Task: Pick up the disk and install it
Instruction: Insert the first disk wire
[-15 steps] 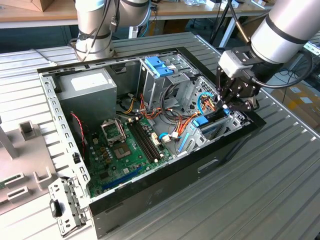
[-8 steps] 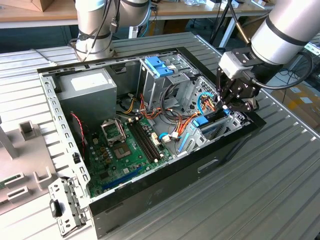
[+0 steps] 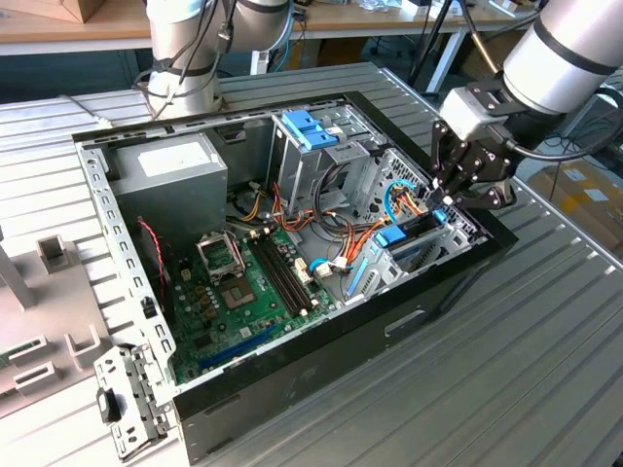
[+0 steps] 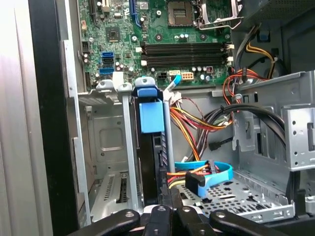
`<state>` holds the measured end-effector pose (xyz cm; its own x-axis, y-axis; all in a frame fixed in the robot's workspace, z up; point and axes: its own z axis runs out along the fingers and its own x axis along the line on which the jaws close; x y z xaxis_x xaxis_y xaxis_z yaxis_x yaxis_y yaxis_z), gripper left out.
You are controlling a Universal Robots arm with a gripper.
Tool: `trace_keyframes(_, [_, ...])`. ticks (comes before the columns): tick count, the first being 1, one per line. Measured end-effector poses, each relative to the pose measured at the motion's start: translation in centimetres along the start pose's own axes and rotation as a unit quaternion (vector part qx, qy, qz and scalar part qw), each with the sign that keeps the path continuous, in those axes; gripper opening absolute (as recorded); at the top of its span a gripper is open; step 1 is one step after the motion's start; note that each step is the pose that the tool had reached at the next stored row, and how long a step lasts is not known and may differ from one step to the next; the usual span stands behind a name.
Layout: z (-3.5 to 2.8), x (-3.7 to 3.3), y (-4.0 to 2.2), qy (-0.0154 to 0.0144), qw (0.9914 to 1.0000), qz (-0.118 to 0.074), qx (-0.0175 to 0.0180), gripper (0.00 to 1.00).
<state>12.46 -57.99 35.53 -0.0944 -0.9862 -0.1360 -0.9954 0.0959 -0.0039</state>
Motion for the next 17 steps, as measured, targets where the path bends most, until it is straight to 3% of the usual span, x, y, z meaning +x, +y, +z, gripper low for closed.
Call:
trace_keyframes(3, [-0.41, -0.16, -1.05, -0.0020, 1.00000, 0.000, -0.0006, 0.11])
trace_keyframes(9, [-0.74, -0.31, -2.19, -0.0037, 0.99999, 0.000, -0.0019, 0.11])
trace_keyframes(12, [-0.96, -0.38, -2.57, -0.0038, 0.99999, 0.000, -0.0022, 0.11])
trace_keyframes(17, [-1.04, -0.40, -2.63, -0.0043, 0.99999, 0.000, -0.0022, 0.11])
